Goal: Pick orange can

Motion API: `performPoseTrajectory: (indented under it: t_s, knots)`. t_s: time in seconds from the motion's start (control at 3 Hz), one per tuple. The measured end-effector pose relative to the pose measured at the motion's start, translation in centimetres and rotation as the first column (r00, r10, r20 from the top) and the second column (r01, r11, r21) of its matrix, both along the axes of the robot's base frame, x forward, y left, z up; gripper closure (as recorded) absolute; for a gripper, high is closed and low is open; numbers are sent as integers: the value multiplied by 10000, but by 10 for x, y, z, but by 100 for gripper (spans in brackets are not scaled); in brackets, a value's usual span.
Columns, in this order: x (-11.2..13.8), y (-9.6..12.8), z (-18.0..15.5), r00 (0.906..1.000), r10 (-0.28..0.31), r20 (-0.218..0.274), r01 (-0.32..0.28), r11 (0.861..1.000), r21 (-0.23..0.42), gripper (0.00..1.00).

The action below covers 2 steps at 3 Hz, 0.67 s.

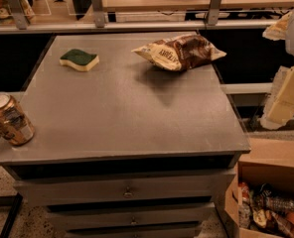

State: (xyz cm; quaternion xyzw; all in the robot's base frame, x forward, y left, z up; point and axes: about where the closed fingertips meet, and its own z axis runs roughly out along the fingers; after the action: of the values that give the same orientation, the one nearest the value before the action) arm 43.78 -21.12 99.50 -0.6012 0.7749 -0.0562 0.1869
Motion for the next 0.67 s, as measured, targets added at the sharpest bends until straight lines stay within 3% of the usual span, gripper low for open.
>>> performPoseTrajectory:
  t_s: [0.67]
  knots:
    - [0, 9, -4, 9997, 222, -110, -220, 9996, 201, 0]
